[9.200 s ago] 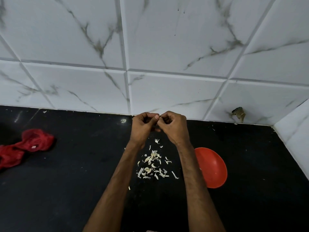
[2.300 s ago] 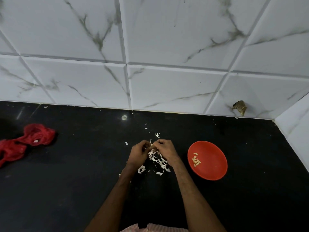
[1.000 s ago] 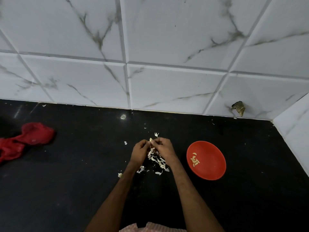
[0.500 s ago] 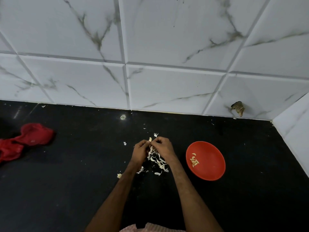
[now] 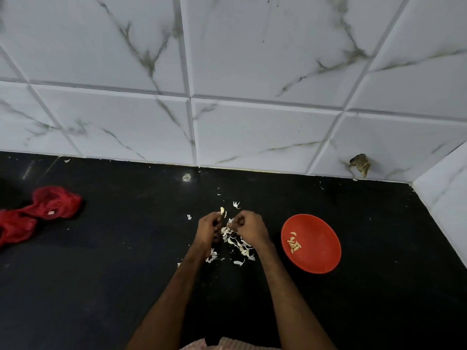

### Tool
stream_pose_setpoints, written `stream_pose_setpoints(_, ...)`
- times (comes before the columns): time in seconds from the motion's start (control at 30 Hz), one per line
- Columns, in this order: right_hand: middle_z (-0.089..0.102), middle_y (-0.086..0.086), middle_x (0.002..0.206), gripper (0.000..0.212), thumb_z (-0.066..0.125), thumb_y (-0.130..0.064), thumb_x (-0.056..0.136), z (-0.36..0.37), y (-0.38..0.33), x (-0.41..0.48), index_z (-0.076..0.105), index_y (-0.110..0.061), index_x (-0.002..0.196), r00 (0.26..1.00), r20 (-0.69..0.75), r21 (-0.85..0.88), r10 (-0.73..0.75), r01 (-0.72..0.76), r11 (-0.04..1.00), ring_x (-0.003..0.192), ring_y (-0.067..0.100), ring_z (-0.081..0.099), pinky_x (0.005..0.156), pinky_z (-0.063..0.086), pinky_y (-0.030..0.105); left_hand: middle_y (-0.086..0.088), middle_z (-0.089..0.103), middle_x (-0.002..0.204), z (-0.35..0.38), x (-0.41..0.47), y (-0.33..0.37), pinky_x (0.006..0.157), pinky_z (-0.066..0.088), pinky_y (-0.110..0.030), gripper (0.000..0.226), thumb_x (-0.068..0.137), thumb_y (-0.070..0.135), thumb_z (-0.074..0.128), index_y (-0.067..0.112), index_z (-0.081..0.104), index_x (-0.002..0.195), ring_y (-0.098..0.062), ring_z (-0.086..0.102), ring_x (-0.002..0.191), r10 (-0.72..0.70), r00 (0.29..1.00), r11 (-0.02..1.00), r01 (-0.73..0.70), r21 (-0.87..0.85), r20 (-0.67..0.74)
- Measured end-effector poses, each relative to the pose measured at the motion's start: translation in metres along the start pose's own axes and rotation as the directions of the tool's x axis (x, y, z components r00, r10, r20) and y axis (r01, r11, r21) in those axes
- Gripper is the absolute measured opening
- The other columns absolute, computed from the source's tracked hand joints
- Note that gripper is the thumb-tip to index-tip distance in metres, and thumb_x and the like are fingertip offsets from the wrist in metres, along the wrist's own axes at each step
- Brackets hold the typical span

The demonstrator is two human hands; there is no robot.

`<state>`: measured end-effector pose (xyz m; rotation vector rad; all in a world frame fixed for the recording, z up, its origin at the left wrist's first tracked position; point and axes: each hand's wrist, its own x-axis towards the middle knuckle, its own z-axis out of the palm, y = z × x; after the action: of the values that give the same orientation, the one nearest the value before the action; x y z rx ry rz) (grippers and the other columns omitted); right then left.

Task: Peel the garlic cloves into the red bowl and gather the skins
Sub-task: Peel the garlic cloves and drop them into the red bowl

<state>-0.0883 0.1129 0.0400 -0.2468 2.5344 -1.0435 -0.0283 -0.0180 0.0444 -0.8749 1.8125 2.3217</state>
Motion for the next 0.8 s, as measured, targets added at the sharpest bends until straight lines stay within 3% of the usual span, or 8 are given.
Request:
stream_pose_setpoints(0.1,0.071,-0.01,0.081,0.013,0.067,-0.009,0.092,-0.002,-0.001,-0.001,0.073,-0.02,0.098,0.996,-0.073,-0.024,-0.052,0.05,0.998,0.075,0.002,0.067,0.078,0.06,0.034,0.007,0.026,0.053,0.0,0.001,0.0,0.042,0.015,-0.019,0.037,0.1,0.024,0.044,0.021,0.04,0.063,-0.006,0.021,0.044,-0.005,1.0,1.0,0.005,0.019,0.022)
stream_pose_setpoints(0.2,0.074,-0.006,0.078,0.013,0.063,-0.026,0.097,-0.006,-0.008,-0.001,0.075,-0.02,0.096,0.989,-0.124,-0.049,-0.076,0.07,0.996,0.074,0.007,0.069,0.073,0.056,0.03,0.008,0.026,0.053,0.0,0.002,-0.001,0.042,0.015,-0.019,0.037,0.1,0.025,0.045,0.022,0.04,0.063,-0.007,0.02,0.046,-0.003,0.999,0.999,0.0,0.048,0.048)
stream_pose_setpoints(0.3,0.073,-0.009,0.082,0.015,0.067,-0.031,0.095,-0.005,-0.012,-0.001,0.075,-0.018,0.098,0.988,-0.116,0.21,-0.102,0.125,0.97,0.074,0.004,0.07,0.069,0.057,0.026,0.008,0.027,0.053,0.001,0.001,0.0,0.043,0.016,-0.02,0.037,0.1,0.024,0.046,0.022,0.043,0.063,-0.008,0.021,0.048,-0.009,0.998,0.998,0.005,0.067,0.064)
stream_pose_setpoints(0.4,0.074,-0.007,0.084,0.006,0.072,-0.019,0.091,-0.003,-0.013,0.0,0.076,-0.015,0.094,0.981,-0.133,0.29,-0.143,0.177,0.941,0.077,0.003,0.069,0.071,0.055,0.018,0.006,0.025,0.056,0.0,0.0,0.002,0.045,0.014,-0.022,0.035,0.099,0.021,0.046,0.022,0.044,0.064,-0.008,0.02,0.049,-0.016,0.994,0.997,0.008,0.072,0.106)
stream_pose_setpoints(0.5,0.072,0.006,0.081,0.009,0.069,-0.012,0.093,-0.009,-0.016,0.0,0.073,-0.004,0.089,0.999,-0.022,0.514,0.04,-0.023,0.857,0.071,0.014,0.068,0.064,0.057,0.025,0.005,0.027,0.056,-0.002,-0.002,0.005,0.045,0.015,-0.022,0.035,0.101,0.024,0.05,0.021,0.047,0.066,-0.007,0.022,0.048,0.011,0.983,0.997,-0.025,0.077,0.183)
stream_pose_setpoints(0.57,0.066,0.008,0.076,0.012,0.066,-0.008,0.095,-0.015,-0.021,0.0,0.069,-0.001,0.085,0.964,0.18,0.695,0.197,-0.267,0.668,0.067,0.015,0.063,0.059,0.056,0.024,0.006,0.029,0.055,-0.003,-0.003,0.007,0.043,0.017,-0.021,0.036,0.102,0.026,0.05,0.021,0.053,0.067,-0.007,0.024,0.047,0.032,0.973,0.994,-0.056,0.098,0.23)
stream_pose_setpoints(0.63,0.063,0.007,0.073,0.011,0.064,-0.005,0.095,-0.021,-0.021,0.0,0.067,-0.001,0.085,0.907,0.308,0.741,0.288,-0.418,0.525,0.065,0.013,0.059,0.056,0.055,0.021,0.006,0.03,0.056,-0.003,-0.003,0.008,0.042,0.018,-0.02,0.038,0.103,0.026,0.05,0.024,0.058,0.066,-0.006,0.024,0.047,0.054,0.963,0.985,-0.094,0.141,0.265)
stream_pose_setpoints(0.8,0.06,0.007,0.071,0.01,0.058,-0.001,0.097,-0.023,-0.02,0.0,0.064,0.001,0.089,0.846,0.4,0.756,0.353,-0.522,0.395,0.061,0.011,0.056,0.048,0.052,0.018,0.008,0.032,0.053,-0.002,0.0,0.003,0.042,0.02,-0.022,0.033,0.104,0.02,0.05,0.018,0.056,0.072,-0.006,0.025,0.045,0.093,0.956,0.961,-0.16,0.226,0.279)
